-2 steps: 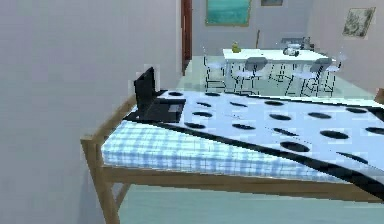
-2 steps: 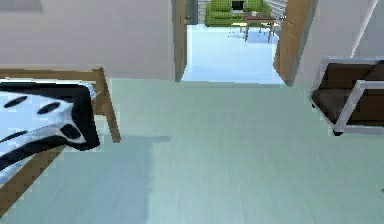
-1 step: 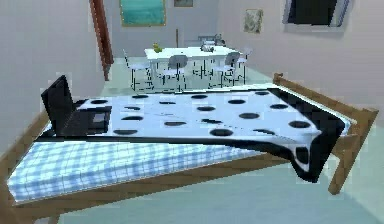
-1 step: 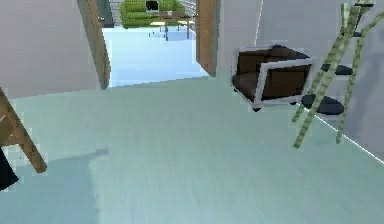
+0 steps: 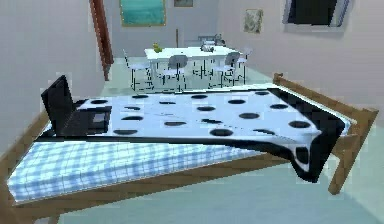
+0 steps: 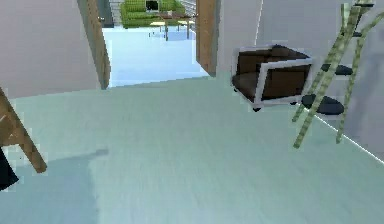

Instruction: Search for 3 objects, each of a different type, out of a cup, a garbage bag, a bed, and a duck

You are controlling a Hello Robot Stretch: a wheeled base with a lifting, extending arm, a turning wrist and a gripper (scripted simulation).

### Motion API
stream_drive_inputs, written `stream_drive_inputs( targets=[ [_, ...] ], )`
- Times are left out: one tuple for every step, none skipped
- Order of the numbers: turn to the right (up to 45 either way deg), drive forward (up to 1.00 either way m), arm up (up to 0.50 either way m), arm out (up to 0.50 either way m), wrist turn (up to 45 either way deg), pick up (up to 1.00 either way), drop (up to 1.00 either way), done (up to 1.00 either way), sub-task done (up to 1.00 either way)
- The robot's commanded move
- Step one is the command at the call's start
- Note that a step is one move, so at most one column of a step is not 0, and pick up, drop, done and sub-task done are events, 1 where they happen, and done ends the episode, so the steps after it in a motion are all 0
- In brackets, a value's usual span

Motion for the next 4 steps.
stream_drive_inputs(
  targets=[
    [45.0,0.00,0.00,0.00,0.0,0.00,0.00,0.00,0.00],
    [15.0,0.00,0.00,0.00,0.0,0.00,0.00,0.00,0.00],
    [0.0,1.00,0.00,0.00,0.0,0.00,0.00,0.00,0.00],
    [3.0,0.00,0.00,0.00,0.0,0.00,0.00,0.00,0.00]
  ],
)
